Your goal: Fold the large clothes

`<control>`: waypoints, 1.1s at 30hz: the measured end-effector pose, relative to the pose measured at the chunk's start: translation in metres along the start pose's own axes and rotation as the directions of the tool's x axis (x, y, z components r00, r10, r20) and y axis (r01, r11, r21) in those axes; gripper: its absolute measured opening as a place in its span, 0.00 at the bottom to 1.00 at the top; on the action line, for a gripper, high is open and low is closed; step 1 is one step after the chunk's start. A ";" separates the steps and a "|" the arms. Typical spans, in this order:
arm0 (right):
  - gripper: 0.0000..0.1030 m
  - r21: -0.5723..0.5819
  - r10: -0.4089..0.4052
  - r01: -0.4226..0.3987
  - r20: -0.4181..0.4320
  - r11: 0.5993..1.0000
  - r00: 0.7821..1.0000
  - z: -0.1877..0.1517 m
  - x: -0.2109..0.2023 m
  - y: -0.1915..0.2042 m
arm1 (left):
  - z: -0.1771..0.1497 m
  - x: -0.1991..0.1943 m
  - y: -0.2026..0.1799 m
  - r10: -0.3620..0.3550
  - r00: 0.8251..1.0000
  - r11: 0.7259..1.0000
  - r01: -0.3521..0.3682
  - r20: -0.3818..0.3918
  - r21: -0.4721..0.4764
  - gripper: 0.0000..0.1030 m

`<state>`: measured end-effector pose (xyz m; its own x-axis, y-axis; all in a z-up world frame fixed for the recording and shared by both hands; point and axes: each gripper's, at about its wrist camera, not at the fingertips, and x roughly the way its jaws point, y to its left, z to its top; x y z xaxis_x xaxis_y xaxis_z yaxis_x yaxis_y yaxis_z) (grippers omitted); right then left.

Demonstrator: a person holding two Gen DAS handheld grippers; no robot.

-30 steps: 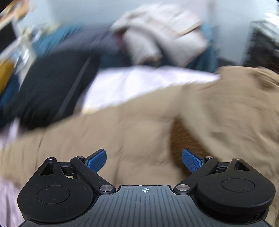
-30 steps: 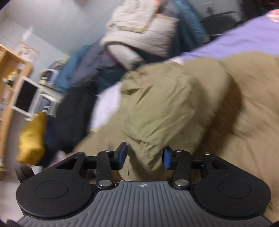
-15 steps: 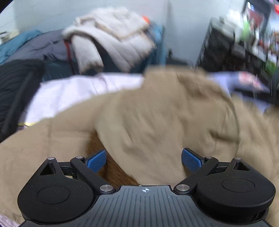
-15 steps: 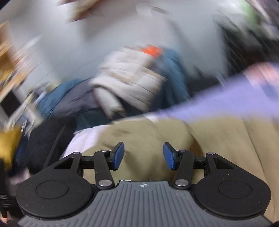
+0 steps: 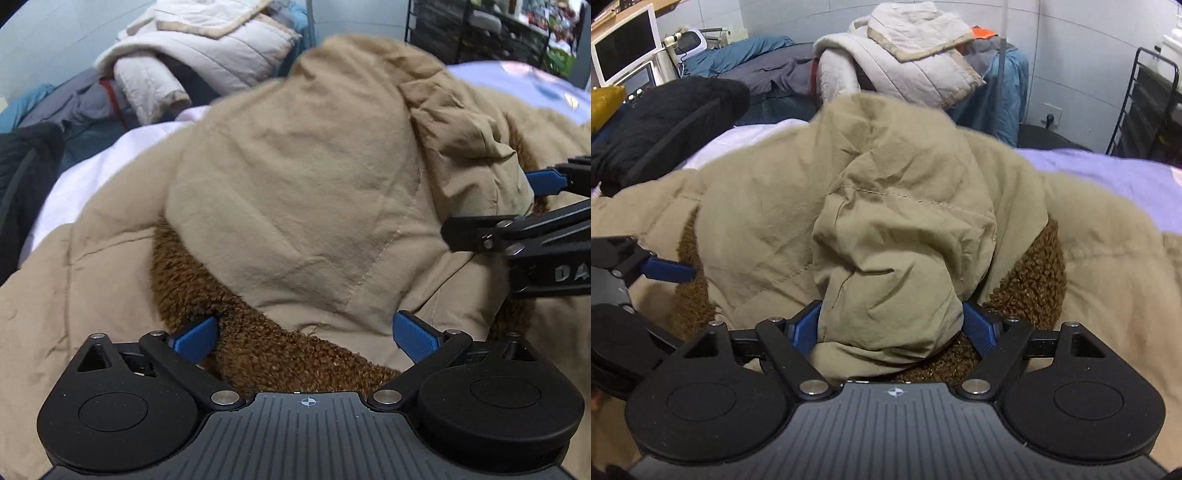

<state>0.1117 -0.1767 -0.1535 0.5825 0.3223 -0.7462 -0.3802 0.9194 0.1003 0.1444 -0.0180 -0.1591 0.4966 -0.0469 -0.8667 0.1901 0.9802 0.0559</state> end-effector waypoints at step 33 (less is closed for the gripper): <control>0.83 0.832 -0.481 0.221 0.062 0.509 0.875 -0.096 -0.197 -0.266 | -0.035 -0.120 0.075 0.123 0.992 0.955 -0.108 0.036 -0.278 1.00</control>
<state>0.0294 -0.5068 -0.0959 0.7366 -0.1464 -0.6603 0.5332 0.7263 0.4338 0.0697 0.0683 -0.0681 0.5466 0.0668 -0.8347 -0.1075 0.9942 0.0091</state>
